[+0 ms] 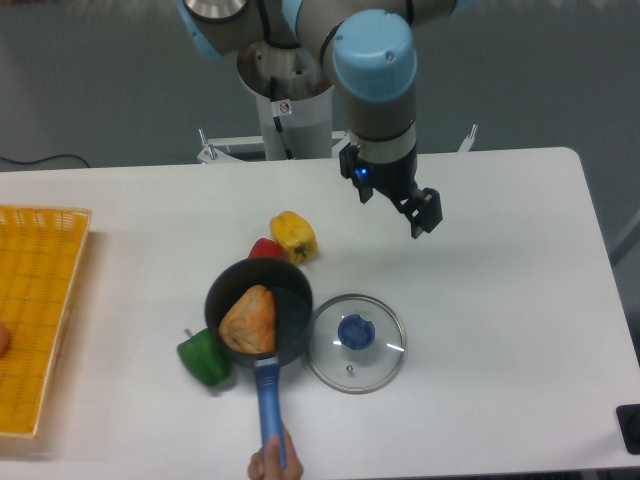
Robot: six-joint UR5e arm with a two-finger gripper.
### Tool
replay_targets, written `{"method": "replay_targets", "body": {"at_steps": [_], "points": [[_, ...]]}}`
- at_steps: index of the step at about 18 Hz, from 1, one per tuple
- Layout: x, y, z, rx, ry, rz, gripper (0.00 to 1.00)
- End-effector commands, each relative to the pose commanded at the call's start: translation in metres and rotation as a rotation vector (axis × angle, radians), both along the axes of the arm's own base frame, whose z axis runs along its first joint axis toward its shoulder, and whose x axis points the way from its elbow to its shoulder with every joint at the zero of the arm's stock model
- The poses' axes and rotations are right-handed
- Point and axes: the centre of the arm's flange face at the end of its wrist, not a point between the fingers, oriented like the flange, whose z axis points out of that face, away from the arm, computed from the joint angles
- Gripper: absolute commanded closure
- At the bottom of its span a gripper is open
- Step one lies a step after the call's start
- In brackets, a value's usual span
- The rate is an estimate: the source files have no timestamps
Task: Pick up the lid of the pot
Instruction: 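Move the open gripper toward the glass lid with the blue knob, then lower the gripper over the lid's blue knob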
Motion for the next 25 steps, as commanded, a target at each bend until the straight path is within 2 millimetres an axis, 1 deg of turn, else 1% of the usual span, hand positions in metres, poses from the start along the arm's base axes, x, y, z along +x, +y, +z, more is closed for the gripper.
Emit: {"method": "replay_targets", "body": {"at_steps": [4,8,11,14,17,21,24,25], "points": [[0.0,0.0,-0.003,0.007,-0.008,0.002,0.0],[0.005,0.006,-0.005,0.021,-0.021,-0.009,0.0],[0.015,0.013,-0.023,0.008,-0.046,-0.01,0.0],[0.024,0.01,-0.043,-0.001,-0.066,-0.012,0.0],[0.026,0.016,-0.047,0.071,-0.063,-0.016,0.0],[0.029,0.02,-0.057,0.075,-0.084,-0.02,0.0],[0.025,0.024,-0.06,0.071,-0.08,0.044,0.0],[0.025,0.03,-0.066,0.07,-0.086,0.078,0.0]]}}
